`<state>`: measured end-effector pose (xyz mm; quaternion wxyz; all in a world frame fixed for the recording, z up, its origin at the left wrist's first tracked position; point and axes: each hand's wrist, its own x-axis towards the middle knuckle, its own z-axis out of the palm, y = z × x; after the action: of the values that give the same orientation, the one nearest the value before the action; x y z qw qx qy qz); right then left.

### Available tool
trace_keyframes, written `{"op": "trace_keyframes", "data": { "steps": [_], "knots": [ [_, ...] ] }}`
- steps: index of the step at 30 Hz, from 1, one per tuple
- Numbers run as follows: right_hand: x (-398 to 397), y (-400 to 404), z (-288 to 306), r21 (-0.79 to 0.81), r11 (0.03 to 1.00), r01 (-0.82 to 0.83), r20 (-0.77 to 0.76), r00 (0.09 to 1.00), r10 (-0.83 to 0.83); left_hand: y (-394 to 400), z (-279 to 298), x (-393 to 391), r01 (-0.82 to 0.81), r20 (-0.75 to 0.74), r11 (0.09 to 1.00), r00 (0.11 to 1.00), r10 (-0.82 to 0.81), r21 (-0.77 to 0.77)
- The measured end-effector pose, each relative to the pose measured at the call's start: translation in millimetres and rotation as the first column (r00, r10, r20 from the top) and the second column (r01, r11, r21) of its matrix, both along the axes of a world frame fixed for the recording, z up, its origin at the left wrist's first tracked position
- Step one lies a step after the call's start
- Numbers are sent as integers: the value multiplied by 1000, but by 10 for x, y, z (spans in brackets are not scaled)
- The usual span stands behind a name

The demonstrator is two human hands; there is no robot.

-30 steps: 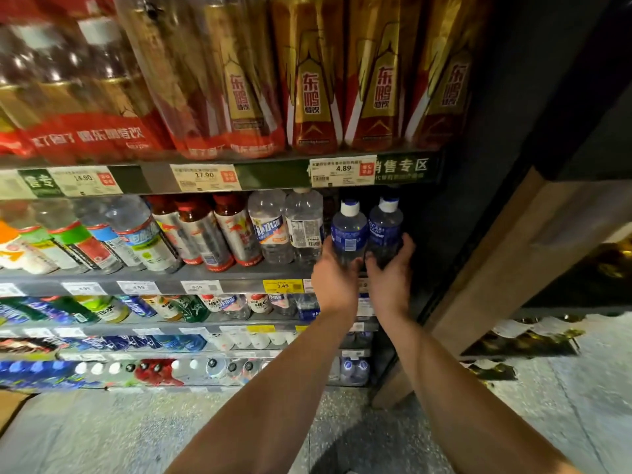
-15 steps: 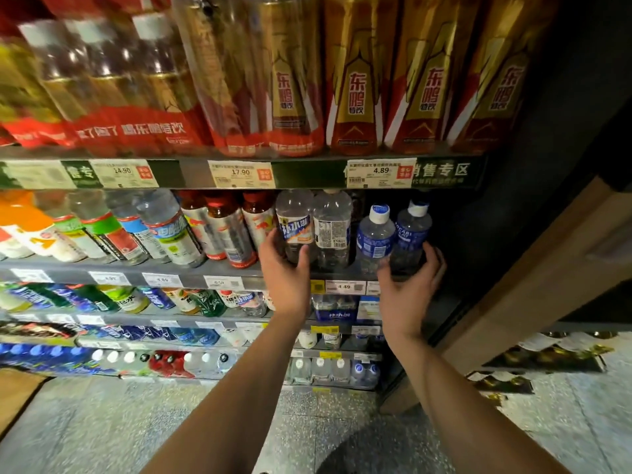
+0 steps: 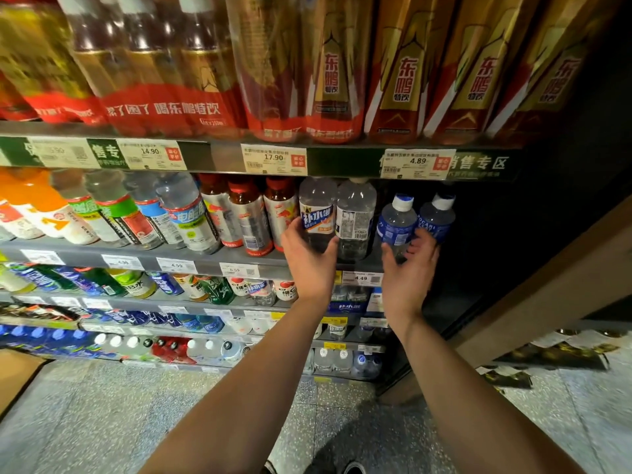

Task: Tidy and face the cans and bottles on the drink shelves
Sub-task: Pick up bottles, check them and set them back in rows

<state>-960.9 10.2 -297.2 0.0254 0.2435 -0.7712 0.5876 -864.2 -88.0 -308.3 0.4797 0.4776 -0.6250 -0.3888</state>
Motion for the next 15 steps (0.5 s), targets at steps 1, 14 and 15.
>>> {"op": "trace_keyframes", "data": {
  "steps": [1,14,15],
  "knots": [
    [7,-1,-14,-3,1000,7,-8,1000,-7,5,14,1,3,-2,1000,1000,-3,-2],
    [786,-111,-48,-54,999,-7,21,1000,8,-11,65,697,209,-1,978,978,-209,24],
    [922,-152,-85,-50,999,-11,38,999,12,-9,54,856,229,-14,973,973,-228,17]
  ]
}}
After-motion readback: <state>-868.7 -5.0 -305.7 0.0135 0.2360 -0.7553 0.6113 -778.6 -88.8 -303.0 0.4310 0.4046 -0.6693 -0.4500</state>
